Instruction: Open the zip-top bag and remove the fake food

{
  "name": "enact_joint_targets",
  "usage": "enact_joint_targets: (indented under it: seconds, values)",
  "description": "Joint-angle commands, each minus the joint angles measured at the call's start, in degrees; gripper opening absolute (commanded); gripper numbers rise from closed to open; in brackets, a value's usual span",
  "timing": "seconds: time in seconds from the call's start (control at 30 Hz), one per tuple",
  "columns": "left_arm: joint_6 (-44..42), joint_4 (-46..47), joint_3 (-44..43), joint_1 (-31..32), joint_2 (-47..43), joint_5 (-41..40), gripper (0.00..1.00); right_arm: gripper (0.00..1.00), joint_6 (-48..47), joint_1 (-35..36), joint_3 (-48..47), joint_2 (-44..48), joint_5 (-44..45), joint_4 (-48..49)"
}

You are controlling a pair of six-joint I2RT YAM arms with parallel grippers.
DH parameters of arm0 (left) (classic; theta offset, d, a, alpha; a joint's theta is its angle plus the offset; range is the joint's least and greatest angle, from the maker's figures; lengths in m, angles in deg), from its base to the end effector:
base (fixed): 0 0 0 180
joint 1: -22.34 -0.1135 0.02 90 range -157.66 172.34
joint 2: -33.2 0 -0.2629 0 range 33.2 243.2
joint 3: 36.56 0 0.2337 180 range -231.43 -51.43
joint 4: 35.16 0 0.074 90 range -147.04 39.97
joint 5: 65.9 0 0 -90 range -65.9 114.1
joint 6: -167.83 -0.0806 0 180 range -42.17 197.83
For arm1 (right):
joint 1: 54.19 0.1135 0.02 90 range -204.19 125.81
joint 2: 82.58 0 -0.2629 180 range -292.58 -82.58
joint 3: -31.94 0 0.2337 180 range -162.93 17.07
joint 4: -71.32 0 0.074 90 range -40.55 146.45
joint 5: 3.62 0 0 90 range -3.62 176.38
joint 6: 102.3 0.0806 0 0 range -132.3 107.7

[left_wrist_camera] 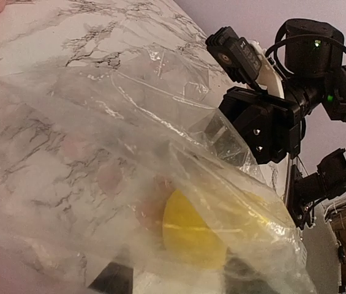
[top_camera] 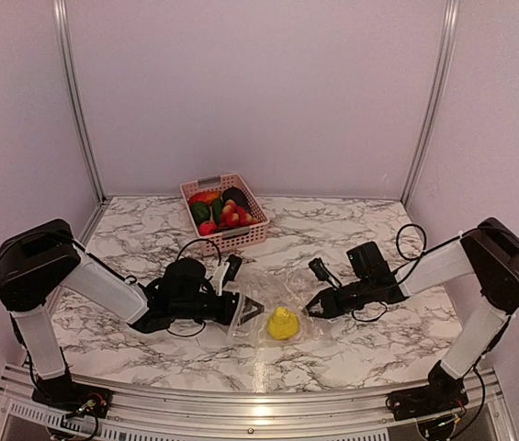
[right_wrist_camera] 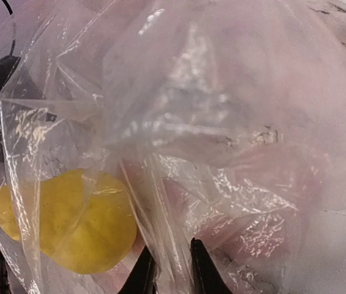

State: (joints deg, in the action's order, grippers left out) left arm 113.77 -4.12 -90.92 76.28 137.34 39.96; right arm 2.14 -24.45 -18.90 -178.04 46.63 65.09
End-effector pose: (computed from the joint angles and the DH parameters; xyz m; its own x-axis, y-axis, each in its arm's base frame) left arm 0.2051 -0.3190 0.1413 -0.6989 0.0007 -0.7152 0.6419 0.4415 -0.6269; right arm 0.2325 0.1922 0.1056 -0.8346 -0.2560 -0.4878 -0.5409 0.5485 0.6377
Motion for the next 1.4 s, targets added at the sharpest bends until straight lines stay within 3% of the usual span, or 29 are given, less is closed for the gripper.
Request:
enact_joint_targets:
  seconds: [0.0, 0.1, 0.33, 0.5, 0.73, 0.97, 1.13, 1.27, 1.37]
  values:
    - [-2.5, 3.5, -3.5, 1.5, 5.0, 3.5, 0.6, 0.09, 0.4, 1.7, -2.6, -1.7, 2.3, 1.5]
    - [-6.0, 3.2, -4.9, 2.6, 5.7, 4.8, 0.68, 0.0, 0.8, 2.3, -3.5, -2.7, 3.0, 1.6]
    - [-13.7, 9.9, -2.9, 4.3, 7.0, 6.3, 0.73, 0.0, 1.8, 2.8, -4.9, -4.4, 4.9, 2.3]
    - [-14.7, 18.3, 0.1, 4.6, 7.7, 7.1, 0.75, 0.0, 2.0, 2.8, -4.4, -4.6, 5.3, 2.4]
    - [-22.3, 11.0, -4.0, 8.0, 8.7, 0.6, 0.81, 0.0, 3.5, 3.8, -3.2, -4.2, 3.9, 3.7]
    - [-25.8, 7.4, -7.9, 9.7, 11.5, -3.7, 0.81, 0.0, 7.0, 6.8, -2.4, -3.9, 4.0, 6.4]
    - [-26.5, 2.9, -11.9, 10.6, 14.2, -6.7, 0.72, 0.0, 9.7, 8.9, -1.8, -4.5, 4.1, 9.5]
    - [-26.3, 0.8, -12.1, 10.6, 13.6, -8.4, 0.55, 0.0, 8.3, 8.7, -1.5, -3.6, 5.2, 8.1]
    - [-26.1, 5.6, -6.3, 10.6, 9.8, -10.7, 0.37, 0.0, 7.1, 7.2, -1.4, -3.0, 5.2, 7.0]
